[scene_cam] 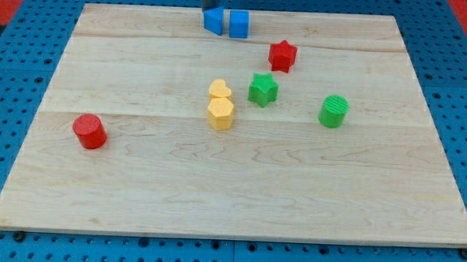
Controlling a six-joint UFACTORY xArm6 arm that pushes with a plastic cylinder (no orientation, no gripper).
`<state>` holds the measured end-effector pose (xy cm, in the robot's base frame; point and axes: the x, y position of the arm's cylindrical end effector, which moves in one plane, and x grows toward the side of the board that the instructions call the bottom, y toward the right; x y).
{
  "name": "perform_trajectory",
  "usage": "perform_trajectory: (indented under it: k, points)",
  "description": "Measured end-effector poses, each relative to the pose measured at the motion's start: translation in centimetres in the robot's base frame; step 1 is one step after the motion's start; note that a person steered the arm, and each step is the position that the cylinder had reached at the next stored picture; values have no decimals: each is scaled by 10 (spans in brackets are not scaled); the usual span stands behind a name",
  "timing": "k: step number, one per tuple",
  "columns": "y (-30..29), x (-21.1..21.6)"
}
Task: Push the green star to the left of the green circle
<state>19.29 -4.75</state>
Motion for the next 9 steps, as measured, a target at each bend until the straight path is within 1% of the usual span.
perform_trajectory:
  k: [2, 4, 5, 7, 9]
  points:
    - [-12, 0]
    - [-61, -1]
    - [-72, -1]
    - [-89, -1]
    - [-89, -1]
